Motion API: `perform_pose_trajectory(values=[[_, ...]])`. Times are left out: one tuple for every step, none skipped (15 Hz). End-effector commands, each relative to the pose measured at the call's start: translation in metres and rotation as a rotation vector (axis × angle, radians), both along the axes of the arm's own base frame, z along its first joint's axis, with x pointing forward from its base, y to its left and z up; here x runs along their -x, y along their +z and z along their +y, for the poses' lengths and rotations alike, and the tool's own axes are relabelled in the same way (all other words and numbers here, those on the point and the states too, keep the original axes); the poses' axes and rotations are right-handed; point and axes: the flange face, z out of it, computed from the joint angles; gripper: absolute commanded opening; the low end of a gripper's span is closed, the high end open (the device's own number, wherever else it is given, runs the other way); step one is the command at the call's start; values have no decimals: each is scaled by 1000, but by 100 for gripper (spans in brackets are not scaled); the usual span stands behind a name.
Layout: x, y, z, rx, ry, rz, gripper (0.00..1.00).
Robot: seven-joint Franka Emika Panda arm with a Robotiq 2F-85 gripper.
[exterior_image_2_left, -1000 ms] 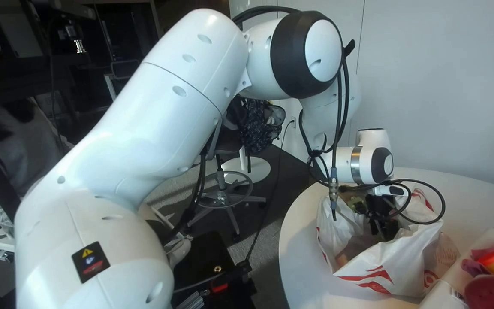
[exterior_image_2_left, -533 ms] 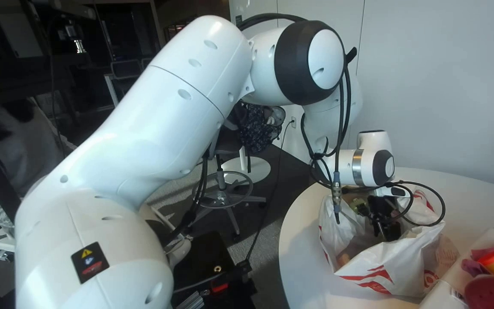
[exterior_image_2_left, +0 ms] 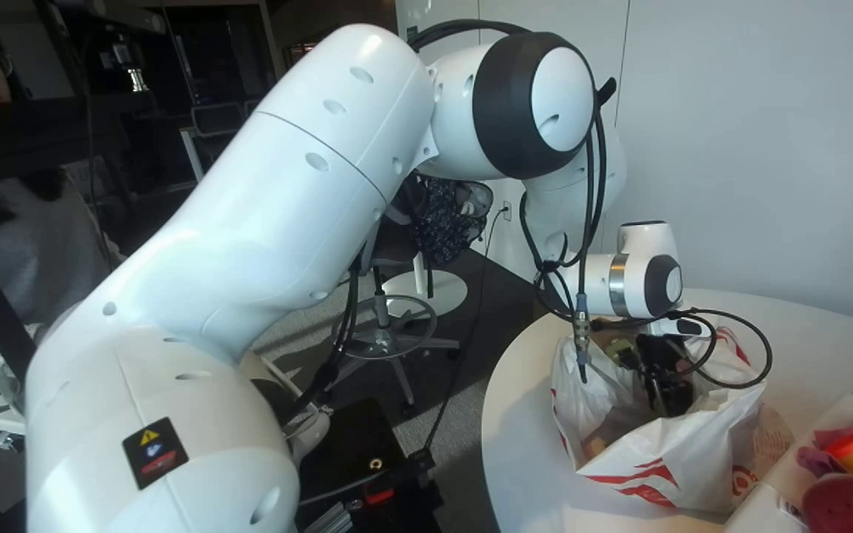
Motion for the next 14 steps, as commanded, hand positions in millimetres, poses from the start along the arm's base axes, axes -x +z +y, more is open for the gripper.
perform_pose_trajectory(values=[[15, 46, 2, -39, -8, 108, 38], [21, 61, 3, -51, -7, 169, 38], [27, 75, 7, -75, -3, 233, 38], [32, 92, 11, -93, -3, 287, 38], [39, 109, 13, -99, -14, 344, 38], [43, 125, 15, -110, -28, 400, 38], [49, 144, 17, -123, -42, 445, 38], [52, 162, 17, -126, -63, 471, 38], [55, 178, 14, -107, -98, 477, 38], [56, 194, 5, -102, -131, 474, 38], [56, 207, -3, -84, -167, 454, 38], [57, 222, -15, -63, -215, 417, 38], [57, 233, -26, -49, -260, 380, 38], [58, 247, -43, -52, -310, 337, 38]])
